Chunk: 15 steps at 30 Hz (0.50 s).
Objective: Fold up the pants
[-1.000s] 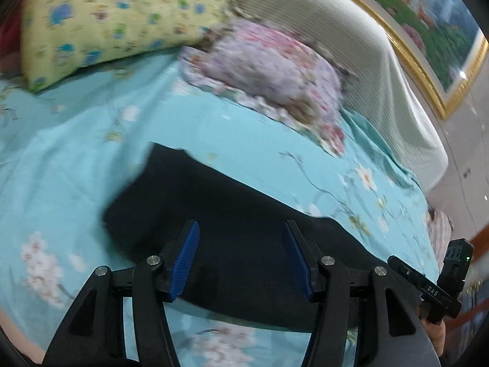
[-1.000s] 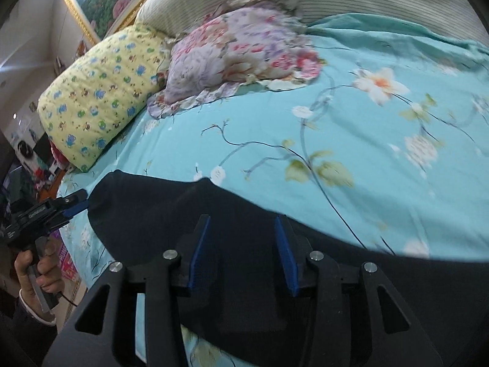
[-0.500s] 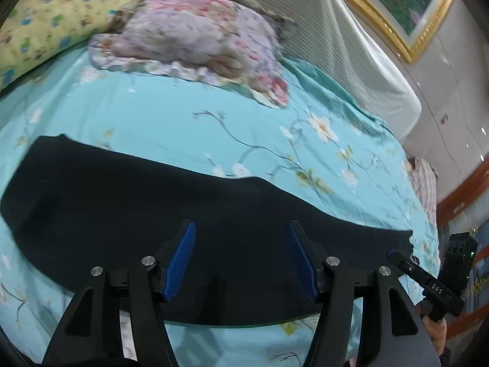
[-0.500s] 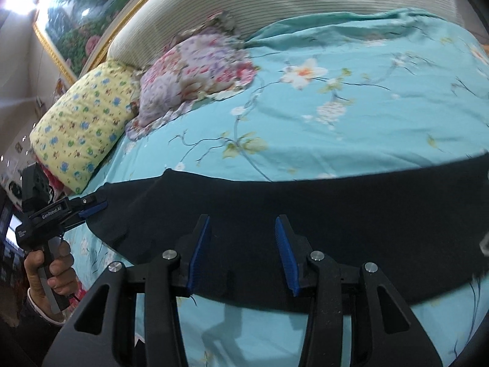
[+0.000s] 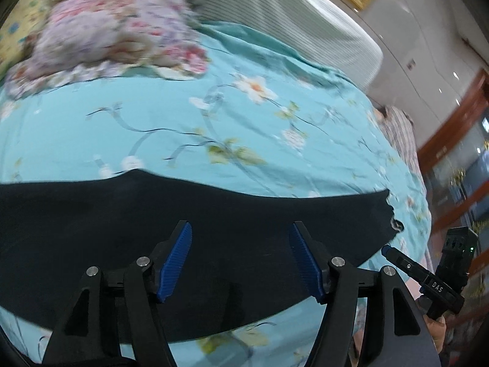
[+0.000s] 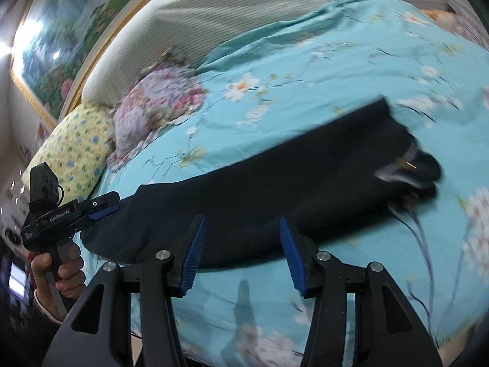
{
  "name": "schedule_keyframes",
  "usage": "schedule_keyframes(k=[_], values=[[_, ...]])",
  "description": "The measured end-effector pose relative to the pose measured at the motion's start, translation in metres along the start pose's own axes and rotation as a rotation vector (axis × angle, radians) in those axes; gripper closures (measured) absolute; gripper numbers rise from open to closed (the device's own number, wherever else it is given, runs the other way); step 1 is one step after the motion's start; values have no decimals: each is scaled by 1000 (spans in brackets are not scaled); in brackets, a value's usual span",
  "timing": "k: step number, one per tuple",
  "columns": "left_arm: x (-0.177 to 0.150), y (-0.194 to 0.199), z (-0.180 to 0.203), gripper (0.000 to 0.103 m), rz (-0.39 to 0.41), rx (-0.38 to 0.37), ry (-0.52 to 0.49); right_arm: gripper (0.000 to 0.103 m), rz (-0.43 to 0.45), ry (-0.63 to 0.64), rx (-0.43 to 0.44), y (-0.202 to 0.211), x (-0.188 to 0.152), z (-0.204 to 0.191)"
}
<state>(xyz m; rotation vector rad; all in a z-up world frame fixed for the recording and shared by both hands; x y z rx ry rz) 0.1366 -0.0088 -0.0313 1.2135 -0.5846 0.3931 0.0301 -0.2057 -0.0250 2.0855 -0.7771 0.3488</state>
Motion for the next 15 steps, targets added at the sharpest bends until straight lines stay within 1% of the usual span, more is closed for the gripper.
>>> schedule_keyframes(k=[4,7,11,15], values=[[8,-18,30,35,-30,-24,-66,52,25,-58,-19,13,0,25],[13,-29,46,33,-45,-47,-96,51,43,-95,-32,22,1,41],[18,-50,65,33,-75,-73,-126,44,65,-136,-48,32,5,57],[21,-71,85,33,-111,-95,-168,40,83,-168,-61,38,10,70]])
Point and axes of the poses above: each gripper's, at about its wrist camera, not at the fingertips, and y roughly against the way its jaws point, z to its right, x to its top, the point moved 10 cm from there along -y, roughly the way its jaws point, and after that the axes turned 12 degrees about -y, right-handed, at the moved point
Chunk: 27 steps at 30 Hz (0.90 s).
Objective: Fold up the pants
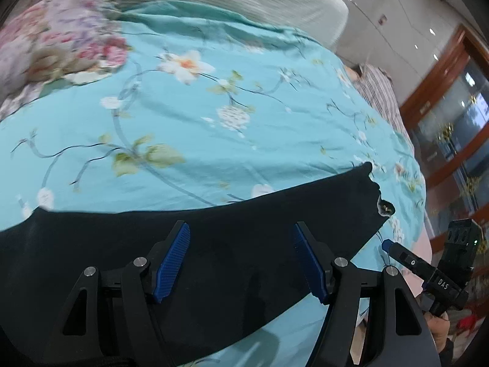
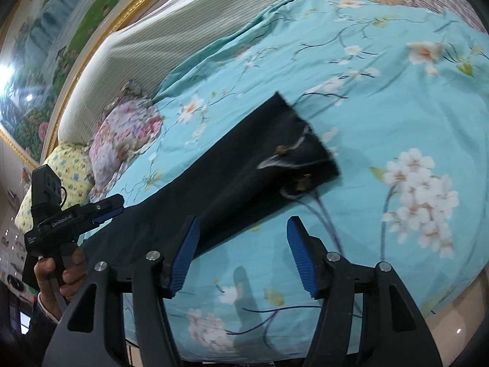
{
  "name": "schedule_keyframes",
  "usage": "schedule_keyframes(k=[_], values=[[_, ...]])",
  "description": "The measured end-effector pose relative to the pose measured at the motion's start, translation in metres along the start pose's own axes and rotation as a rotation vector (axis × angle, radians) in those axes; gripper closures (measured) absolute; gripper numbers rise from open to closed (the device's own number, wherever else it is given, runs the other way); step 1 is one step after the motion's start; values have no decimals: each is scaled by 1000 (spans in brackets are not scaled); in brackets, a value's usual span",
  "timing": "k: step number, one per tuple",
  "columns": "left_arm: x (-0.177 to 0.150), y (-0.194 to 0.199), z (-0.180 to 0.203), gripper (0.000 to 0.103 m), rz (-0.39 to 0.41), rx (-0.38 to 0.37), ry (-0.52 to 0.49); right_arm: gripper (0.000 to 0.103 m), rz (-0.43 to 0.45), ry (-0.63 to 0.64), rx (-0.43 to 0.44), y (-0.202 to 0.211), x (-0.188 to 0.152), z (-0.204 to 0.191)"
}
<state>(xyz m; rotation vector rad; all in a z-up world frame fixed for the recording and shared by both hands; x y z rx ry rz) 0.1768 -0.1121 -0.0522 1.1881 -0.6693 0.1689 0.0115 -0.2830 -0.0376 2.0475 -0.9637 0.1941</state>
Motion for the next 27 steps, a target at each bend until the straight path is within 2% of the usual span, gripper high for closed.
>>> schedule_keyframes(k=[4,10,15,27], values=[[11,-20,18,33,-32,-27,-52,36,10,-39,-7,0,7,12],[30,-47,41,32,-74,-72,-121,36,24,-101,-8,-1,14,26],[38,-65,56,31,-111,-99,-175,34,38,-136,-3,-4,19,30],[59,-108,92,31,-206,-217,-264,32,82,-207,46,-16,34,29]])
Point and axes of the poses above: each gripper's, at about its wrist camera, not at the fingertips, and y roughly against the way its jaws point, z to its right, x to its top, the point moved 10 cm from there along -y, roughly the way its jaws point, and after that the axes turned 12 degrees about -y, right-handed, at the moved point
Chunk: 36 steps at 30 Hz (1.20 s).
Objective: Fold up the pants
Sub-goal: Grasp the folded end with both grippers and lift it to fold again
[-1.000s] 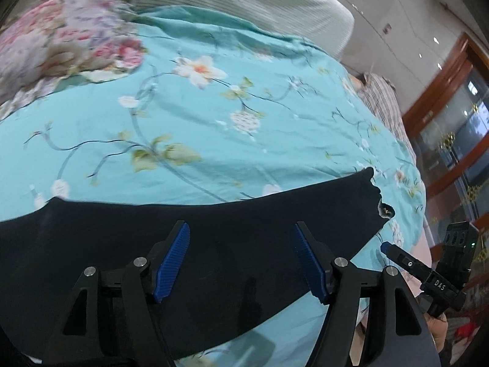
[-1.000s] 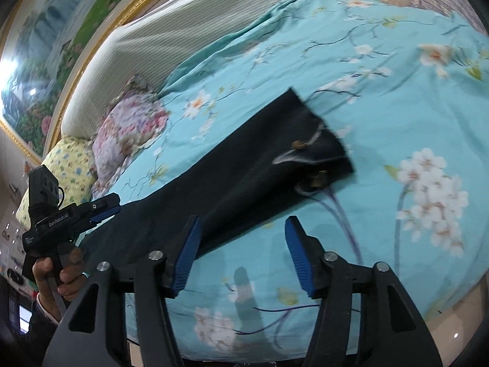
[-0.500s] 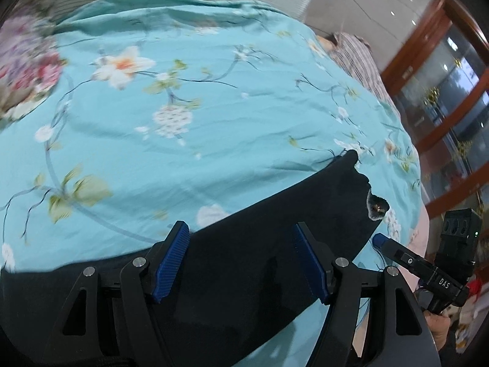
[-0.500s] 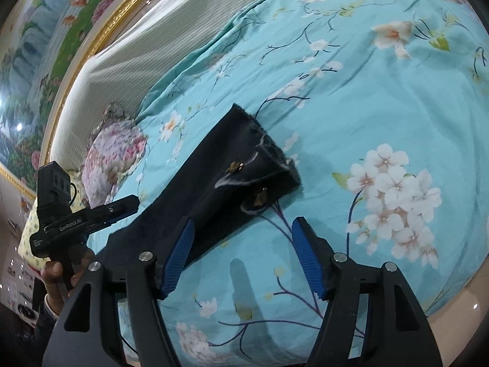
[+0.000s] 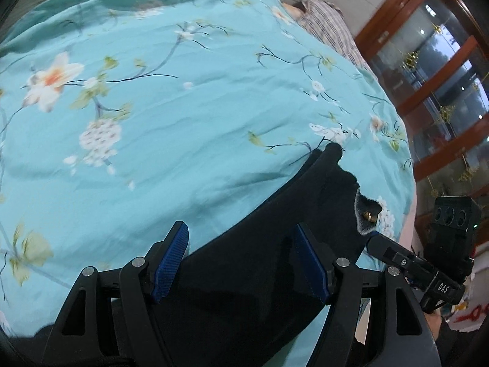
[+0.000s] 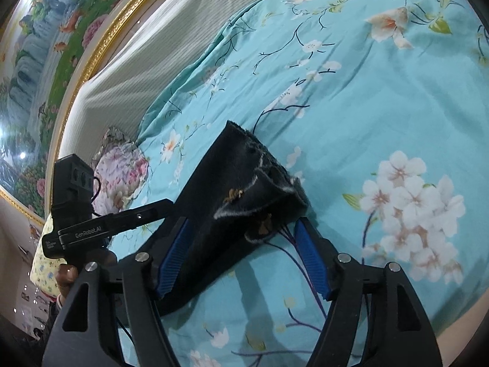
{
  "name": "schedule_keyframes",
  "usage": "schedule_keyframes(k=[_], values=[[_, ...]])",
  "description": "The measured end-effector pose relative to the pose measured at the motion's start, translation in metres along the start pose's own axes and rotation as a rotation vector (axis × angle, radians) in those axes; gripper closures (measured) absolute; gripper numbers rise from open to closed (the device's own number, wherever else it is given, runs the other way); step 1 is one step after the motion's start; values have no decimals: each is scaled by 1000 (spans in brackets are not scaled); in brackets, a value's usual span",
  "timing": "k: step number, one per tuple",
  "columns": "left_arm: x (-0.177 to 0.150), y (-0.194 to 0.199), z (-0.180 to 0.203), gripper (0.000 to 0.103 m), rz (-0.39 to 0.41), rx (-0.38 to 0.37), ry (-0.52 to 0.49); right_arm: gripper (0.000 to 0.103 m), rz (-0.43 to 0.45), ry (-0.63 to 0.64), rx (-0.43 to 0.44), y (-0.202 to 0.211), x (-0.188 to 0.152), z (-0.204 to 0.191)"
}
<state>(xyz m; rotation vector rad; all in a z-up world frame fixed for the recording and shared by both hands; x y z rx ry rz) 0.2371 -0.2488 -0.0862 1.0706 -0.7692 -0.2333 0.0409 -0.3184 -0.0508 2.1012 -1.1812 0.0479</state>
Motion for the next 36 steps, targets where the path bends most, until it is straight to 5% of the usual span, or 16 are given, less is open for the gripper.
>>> schedule_keyframes(k=[1,3,5,14,16,18,20,28,36], values=[[1,-2,0,31,-4,-9,0,34,3,-2,5,-1,1,0],[7,-9,3,31,-19,-40,3,54,6,2,3,-5,4,0],[13,-18,10,31,-37,-76,-4,89,-14,-7,11,-10,5,4],[36,-54,51,34,-107,-163,-123,91,-18,-36,76,-3,7,15],[41,-59,60,49,-112,-187,-145,91,-17,-29,79,-1,6,15],[44,-65,66,75,-120,-191,-171,91,-16,-18,79,0,5,15],[46,-62,70,87,-110,-220,-169,91,-18,-18,79,0,4,17],[46,-4,74,92,27,-228,-185,91,-15,25,140,9,3,-3],[30,64,56,92,154,-216,-138,91,-42,132,282,22,-10,-65]])
Point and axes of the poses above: each gripper's, at about its wrist camera, not at the fingertips, and y roughly against the way its jaws point, z to its right, x to its top, the point moved 10 cm from there along -y, roughly the way its jaws point, and after that the axes turned 12 degrees about -y, right-handed, at the moved point
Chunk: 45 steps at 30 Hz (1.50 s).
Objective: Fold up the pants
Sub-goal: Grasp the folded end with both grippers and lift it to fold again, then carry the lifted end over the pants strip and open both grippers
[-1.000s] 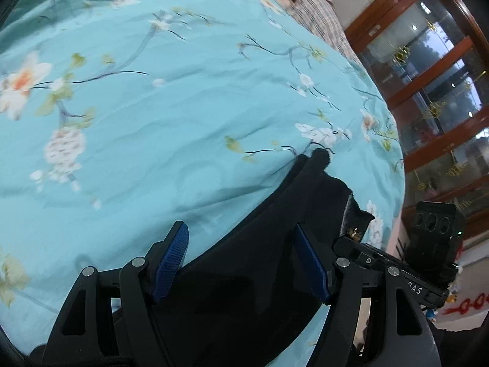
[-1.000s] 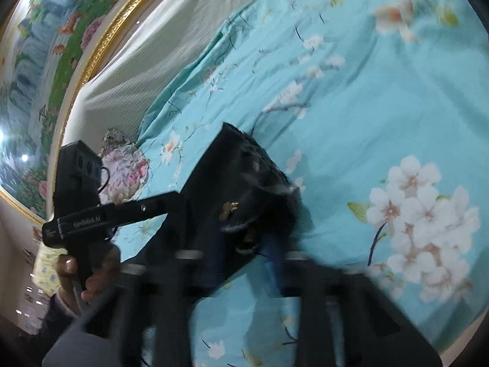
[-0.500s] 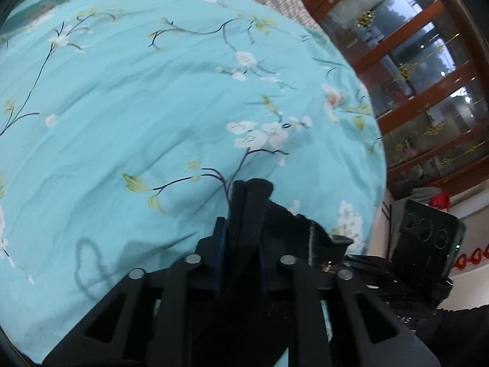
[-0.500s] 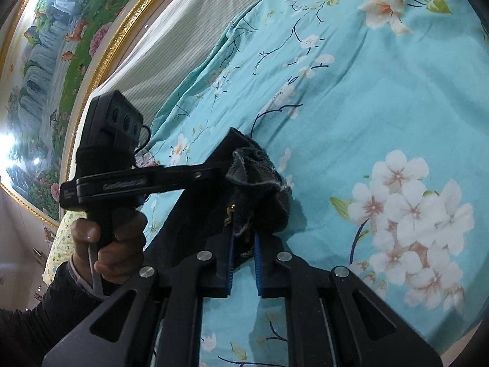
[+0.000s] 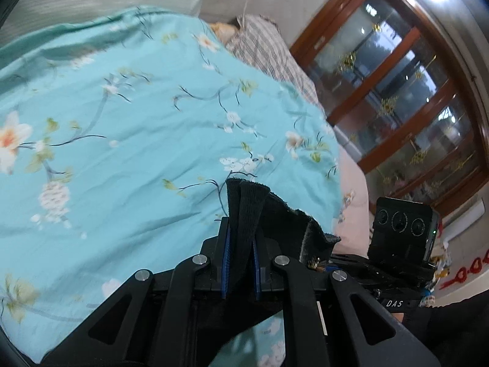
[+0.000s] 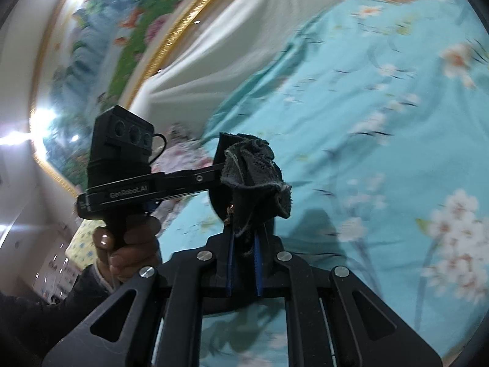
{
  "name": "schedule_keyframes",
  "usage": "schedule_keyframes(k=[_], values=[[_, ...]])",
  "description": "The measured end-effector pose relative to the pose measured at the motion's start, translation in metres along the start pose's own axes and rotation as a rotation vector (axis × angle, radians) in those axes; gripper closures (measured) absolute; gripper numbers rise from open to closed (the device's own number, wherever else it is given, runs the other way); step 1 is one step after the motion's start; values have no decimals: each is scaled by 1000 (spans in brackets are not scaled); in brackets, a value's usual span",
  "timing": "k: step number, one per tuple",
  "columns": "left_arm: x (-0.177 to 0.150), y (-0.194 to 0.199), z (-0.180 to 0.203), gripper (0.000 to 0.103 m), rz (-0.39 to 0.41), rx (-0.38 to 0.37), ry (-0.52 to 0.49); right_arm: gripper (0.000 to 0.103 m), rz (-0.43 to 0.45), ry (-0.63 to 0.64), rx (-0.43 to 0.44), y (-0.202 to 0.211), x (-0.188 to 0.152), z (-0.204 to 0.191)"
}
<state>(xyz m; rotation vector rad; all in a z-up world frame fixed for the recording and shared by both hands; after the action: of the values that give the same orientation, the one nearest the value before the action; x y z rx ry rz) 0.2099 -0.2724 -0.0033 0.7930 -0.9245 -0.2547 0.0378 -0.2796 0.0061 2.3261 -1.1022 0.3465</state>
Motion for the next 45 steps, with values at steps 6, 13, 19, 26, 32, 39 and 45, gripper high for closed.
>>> schedule_keyframes(k=[6,13,19,26,32,39,45], values=[[-22,48,-9,92,71,31,35,91,-66,41,71,-17,-16,-35],[-60,86,-32,92,137,59,125,91,-159,91,100,-47,-44,-57],[-101,102,-58,92,165,82,221,91,-246,115,101,-76,-71,-59],[-144,105,-82,92,178,99,318,91,-332,153,67,-106,-96,-55],[-167,103,-95,92,183,108,366,91,-383,174,35,-121,-114,-49],[-186,98,-107,91,169,116,411,88,-428,190,-14,-133,-126,-43],[-202,100,-116,92,174,118,460,85,-456,208,-45,-138,-135,-41]])
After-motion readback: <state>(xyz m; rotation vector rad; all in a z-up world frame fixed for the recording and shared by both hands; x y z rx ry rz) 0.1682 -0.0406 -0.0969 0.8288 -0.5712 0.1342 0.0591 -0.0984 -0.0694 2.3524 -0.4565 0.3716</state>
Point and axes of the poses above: each gripper's, at about its wrist camera, not at the fingertips, and y roughly against the way its jaws point, z to its right, x to its top, the point moved 10 cm from there along -y, roughly the way its jaws point, and after that the axes turned 12 degrees about -y, right-handed, at the moved point
